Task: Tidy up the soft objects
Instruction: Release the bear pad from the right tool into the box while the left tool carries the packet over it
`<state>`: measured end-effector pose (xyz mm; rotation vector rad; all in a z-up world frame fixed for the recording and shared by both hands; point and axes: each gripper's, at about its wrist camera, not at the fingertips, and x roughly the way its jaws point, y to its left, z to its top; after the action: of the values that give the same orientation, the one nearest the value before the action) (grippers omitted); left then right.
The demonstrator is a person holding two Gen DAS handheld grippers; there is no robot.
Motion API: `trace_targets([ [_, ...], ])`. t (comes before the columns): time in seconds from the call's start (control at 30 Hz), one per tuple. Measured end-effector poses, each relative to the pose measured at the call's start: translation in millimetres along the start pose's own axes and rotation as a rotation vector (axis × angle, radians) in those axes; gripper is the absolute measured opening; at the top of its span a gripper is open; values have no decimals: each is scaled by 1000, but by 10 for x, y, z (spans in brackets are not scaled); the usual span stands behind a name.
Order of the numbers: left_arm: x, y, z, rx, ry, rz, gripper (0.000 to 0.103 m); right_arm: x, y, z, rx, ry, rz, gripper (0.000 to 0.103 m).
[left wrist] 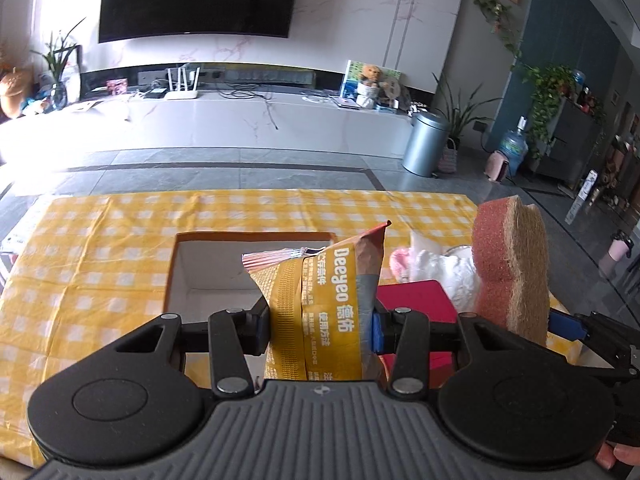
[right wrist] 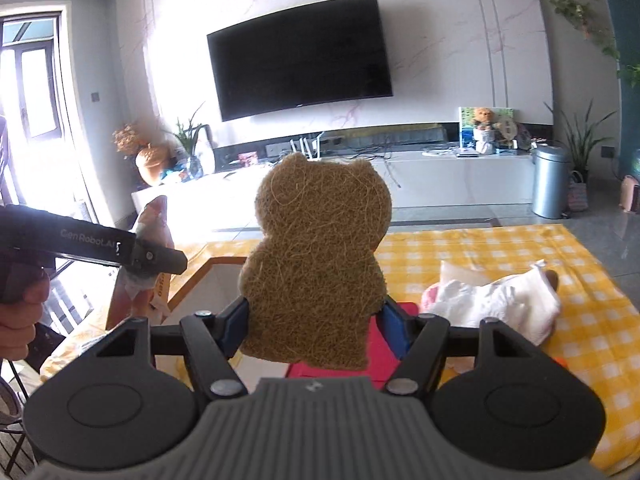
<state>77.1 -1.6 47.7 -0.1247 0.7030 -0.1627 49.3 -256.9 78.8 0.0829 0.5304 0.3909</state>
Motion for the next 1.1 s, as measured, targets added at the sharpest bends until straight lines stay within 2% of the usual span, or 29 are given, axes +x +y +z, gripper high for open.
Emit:
trace_targets([
  [0.07, 40, 201, -23, -26, 9, -21, 51, 102, 144, -9, -27, 21, 9, 67],
  [0.2, 172, 522, -99, -147, 9, -73, 51, 427, 413, -68, -43, 99, 37, 67],
  [0.4, 328, 786, -300, -171, 53, -45, 51, 949, 824, -334, -131, 269, 33, 67],
  [0.5, 318, 947, -410, -184, 67, -52, 51, 1159, 968, -450, -200, 352, -15, 67],
  [0.7, 223, 1125, -527, -229, 60, -56, 51, 1324, 1313, -578, -497, 459, -164, 67],
  [0.93, 109, 1161, -534, -232, 35, -68, 51, 1295, 1408, -552, -518, 521, -233, 67],
  [0.97, 100, 1165, -531, -233, 32, -69, 51, 1277, 1413, -544, -511, 526, -237, 68],
  [1.03, 88, 1171, -527, -230, 32, -71, 51, 1254, 1423, -507, -526, 541, -258, 76],
  [1.07, 84, 1168, -526, -232, 32, -71, 51, 1251, 1423, -502, -537, 549, -273, 86],
  [1.1, 79, 1167, -525, -233, 32, -72, 51, 1242, 1423, -485, -543, 548, -282, 89],
])
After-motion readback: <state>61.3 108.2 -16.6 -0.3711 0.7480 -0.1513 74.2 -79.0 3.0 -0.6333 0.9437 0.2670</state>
